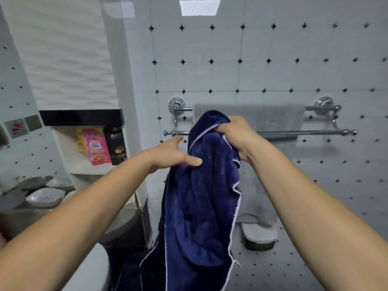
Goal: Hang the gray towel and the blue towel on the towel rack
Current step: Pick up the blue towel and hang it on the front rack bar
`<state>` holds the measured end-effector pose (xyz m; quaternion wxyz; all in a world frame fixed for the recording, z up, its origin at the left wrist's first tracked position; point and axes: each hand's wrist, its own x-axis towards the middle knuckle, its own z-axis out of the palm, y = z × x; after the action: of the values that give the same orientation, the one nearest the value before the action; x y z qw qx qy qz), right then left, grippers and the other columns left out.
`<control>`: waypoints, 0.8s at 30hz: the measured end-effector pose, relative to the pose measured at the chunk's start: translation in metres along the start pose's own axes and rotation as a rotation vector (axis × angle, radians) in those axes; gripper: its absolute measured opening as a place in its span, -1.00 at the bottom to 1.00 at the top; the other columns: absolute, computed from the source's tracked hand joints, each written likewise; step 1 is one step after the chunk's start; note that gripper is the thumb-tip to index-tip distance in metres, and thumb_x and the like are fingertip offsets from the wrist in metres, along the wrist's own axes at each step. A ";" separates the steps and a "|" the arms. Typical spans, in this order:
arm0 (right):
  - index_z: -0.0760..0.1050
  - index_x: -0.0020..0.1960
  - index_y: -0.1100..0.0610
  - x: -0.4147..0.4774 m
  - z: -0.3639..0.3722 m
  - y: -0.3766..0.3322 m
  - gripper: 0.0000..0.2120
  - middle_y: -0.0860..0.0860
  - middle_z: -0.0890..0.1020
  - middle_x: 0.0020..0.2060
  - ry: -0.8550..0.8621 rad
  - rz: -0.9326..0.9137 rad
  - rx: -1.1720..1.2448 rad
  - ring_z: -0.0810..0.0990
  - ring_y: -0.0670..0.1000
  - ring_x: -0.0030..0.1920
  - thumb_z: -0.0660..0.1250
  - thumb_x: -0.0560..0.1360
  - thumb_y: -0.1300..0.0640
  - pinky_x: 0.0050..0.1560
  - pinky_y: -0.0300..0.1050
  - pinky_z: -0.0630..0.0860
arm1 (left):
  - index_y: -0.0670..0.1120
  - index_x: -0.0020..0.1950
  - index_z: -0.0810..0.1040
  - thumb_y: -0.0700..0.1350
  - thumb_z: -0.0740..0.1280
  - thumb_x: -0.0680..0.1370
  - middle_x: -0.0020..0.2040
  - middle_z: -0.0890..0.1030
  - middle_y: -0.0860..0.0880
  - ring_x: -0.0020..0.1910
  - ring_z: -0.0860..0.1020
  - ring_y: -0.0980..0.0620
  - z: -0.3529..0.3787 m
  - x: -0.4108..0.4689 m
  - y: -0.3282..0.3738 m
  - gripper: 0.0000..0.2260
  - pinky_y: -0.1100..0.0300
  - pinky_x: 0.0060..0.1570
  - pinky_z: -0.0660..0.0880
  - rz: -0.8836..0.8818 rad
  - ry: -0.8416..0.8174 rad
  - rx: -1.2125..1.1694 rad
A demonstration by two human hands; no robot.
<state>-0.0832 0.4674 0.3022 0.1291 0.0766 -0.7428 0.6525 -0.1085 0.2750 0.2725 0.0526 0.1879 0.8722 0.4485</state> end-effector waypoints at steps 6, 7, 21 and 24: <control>0.59 -0.15 0.28 -0.001 -0.005 -0.033 -0.87 0.11 0.64 -0.38 0.113 -0.055 0.042 0.61 0.02 -0.42 0.33 0.35 0.42 -0.41 -0.16 0.54 | -0.11 0.24 0.51 -0.30 0.49 0.33 0.12 0.65 -0.07 0.11 0.62 -0.03 0.013 0.019 0.076 -0.50 0.01 0.18 0.53 0.423 0.213 0.007; 0.58 -0.11 0.27 -0.001 -0.012 -0.035 -0.84 0.11 0.64 -0.35 0.143 -0.069 0.047 0.61 0.02 -0.41 0.35 0.33 0.41 -0.41 -0.16 0.55 | -0.14 0.17 0.56 -0.30 0.45 0.36 0.07 0.67 -0.10 0.08 0.63 -0.07 0.014 0.023 0.079 -0.61 -0.04 0.14 0.54 0.410 0.260 0.045; 0.48 -0.12 -0.07 -0.083 -0.008 0.073 -0.62 -0.16 0.63 -0.25 0.250 0.051 -0.522 0.61 -0.10 -0.22 0.38 0.20 -0.28 -0.29 -0.12 0.46 | -0.01 -0.31 0.55 0.02 0.39 0.36 -0.28 0.63 0.05 -0.22 0.63 -0.02 -0.012 0.052 0.127 -0.87 0.16 -0.23 0.55 0.206 0.739 -0.244; 0.47 -0.15 0.02 -0.085 -0.017 0.094 -0.82 -0.05 0.63 -0.25 0.275 0.075 -0.790 0.58 0.11 -0.16 0.26 0.37 -0.08 -0.22 -0.06 0.46 | -0.02 -0.23 0.60 -0.09 0.38 0.39 -0.23 0.66 0.03 -0.22 0.63 0.04 -0.008 0.051 0.124 -0.97 0.22 -0.27 0.52 0.209 0.678 -0.378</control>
<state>-0.0273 0.4928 0.1905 0.2226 -0.0939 -0.9140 0.3260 -0.1229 0.3531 0.3810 -0.2503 0.1040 0.7184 0.6407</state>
